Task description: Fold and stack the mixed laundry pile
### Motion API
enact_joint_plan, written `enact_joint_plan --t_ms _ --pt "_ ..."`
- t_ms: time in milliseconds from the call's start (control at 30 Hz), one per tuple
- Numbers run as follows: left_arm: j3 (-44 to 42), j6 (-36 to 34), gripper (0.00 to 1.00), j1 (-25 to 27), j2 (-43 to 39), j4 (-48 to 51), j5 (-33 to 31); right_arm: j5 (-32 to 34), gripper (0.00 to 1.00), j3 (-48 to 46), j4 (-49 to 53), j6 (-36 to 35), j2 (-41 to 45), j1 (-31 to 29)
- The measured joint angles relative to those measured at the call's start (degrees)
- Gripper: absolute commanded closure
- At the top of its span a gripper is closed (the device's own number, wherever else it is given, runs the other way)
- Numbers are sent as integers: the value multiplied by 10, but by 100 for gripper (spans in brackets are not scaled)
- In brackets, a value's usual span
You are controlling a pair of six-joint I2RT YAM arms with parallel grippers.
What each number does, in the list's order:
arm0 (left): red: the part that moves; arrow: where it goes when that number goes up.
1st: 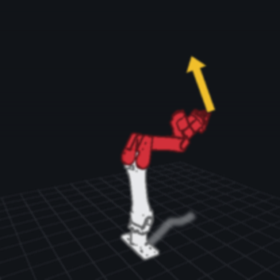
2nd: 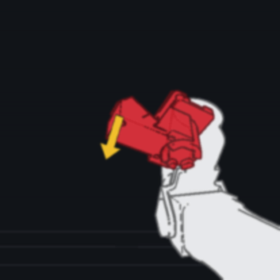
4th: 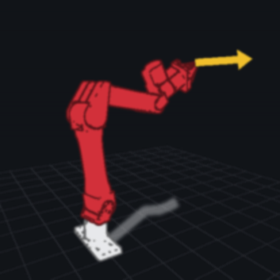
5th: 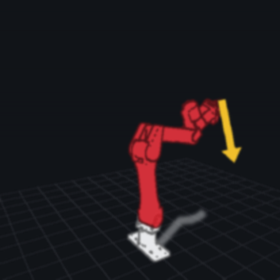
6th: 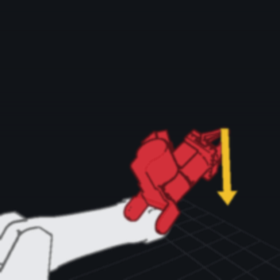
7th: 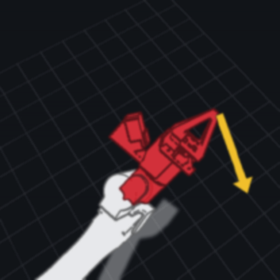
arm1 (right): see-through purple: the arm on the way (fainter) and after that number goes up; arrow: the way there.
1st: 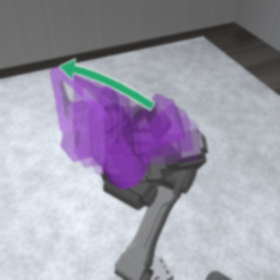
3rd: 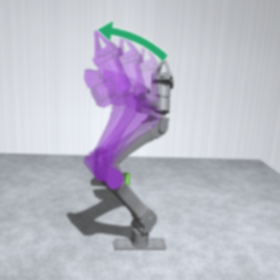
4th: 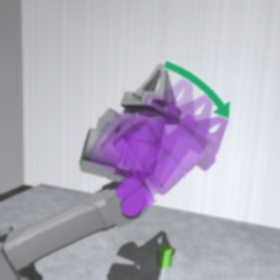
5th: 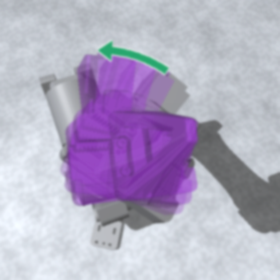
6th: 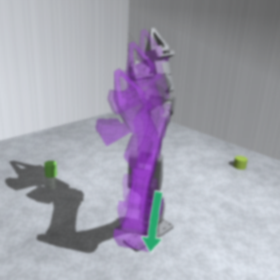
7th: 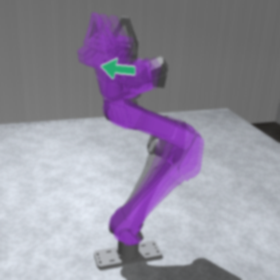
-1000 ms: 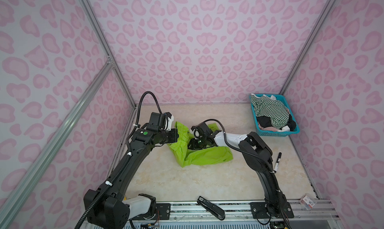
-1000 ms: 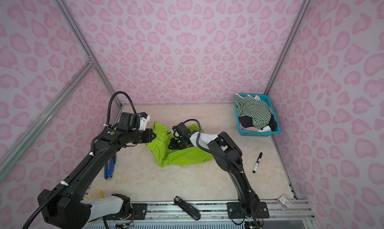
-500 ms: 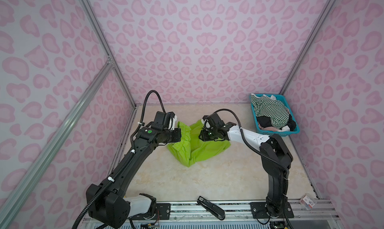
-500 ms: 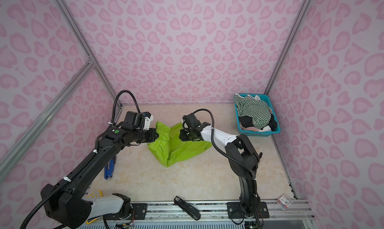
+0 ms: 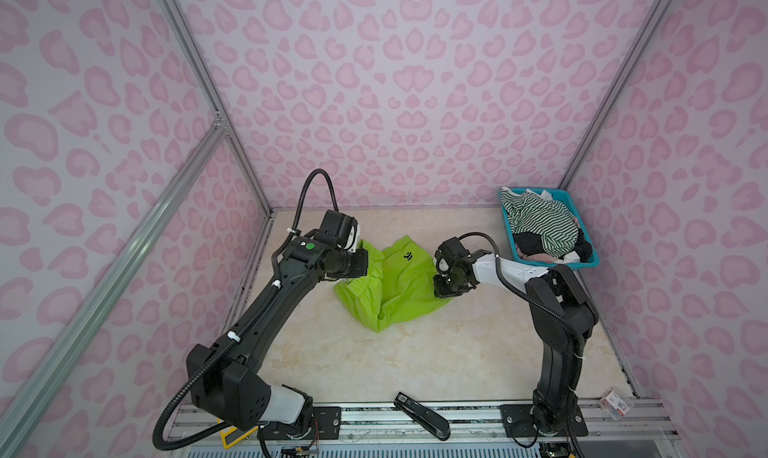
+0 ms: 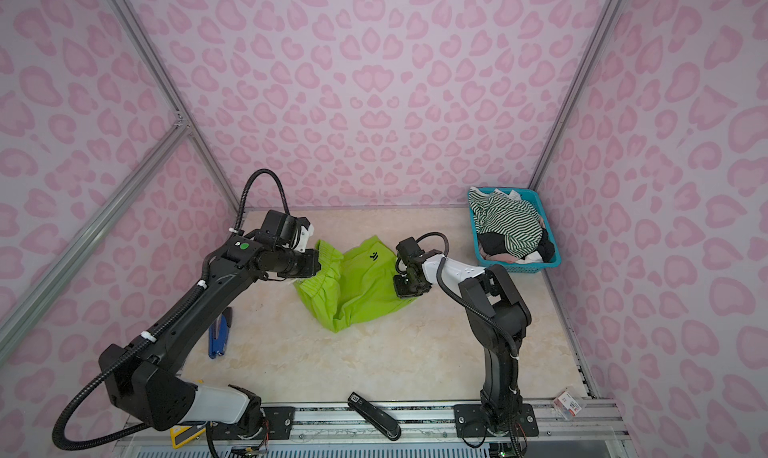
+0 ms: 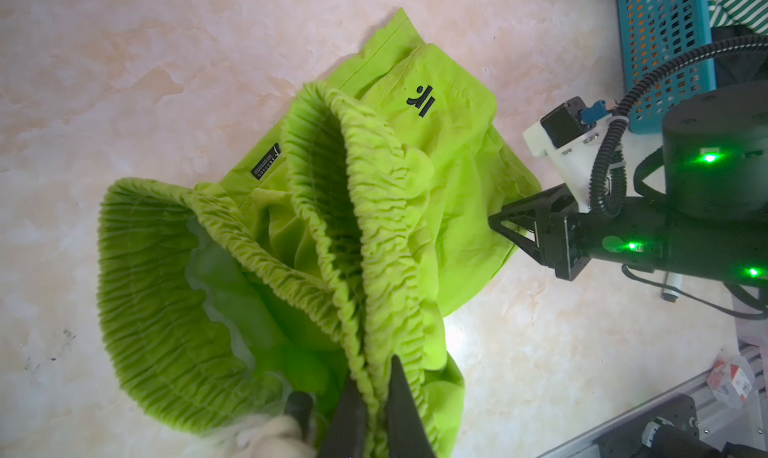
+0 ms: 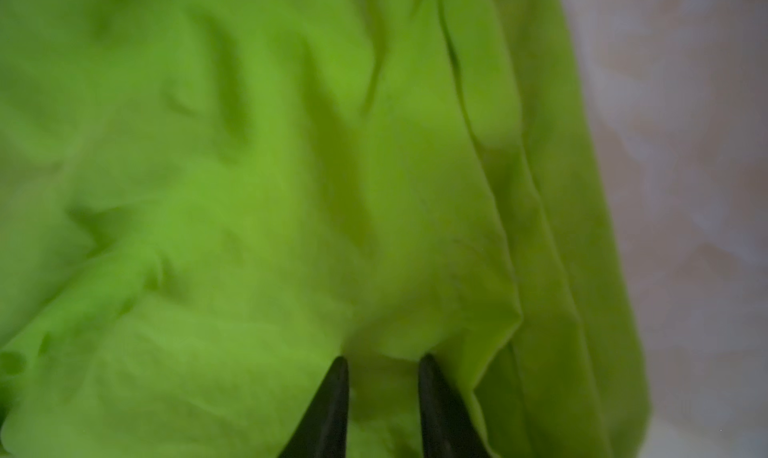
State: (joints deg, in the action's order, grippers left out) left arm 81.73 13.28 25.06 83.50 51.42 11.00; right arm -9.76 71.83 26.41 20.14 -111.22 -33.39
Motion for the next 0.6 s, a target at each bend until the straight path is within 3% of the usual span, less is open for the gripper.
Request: enact_joint_plan --t_ms 433,533,600 --pt "208 50 96 108 231 54 -80 -29 72 -141 -120 106 85 -58" --pt "227 75 80 124 279 55 -78 -9 72 -160 -113 124 109 -59" --pt "228 90 63 134 291 52 -59 6 72 -167 -103 132 125 -58"
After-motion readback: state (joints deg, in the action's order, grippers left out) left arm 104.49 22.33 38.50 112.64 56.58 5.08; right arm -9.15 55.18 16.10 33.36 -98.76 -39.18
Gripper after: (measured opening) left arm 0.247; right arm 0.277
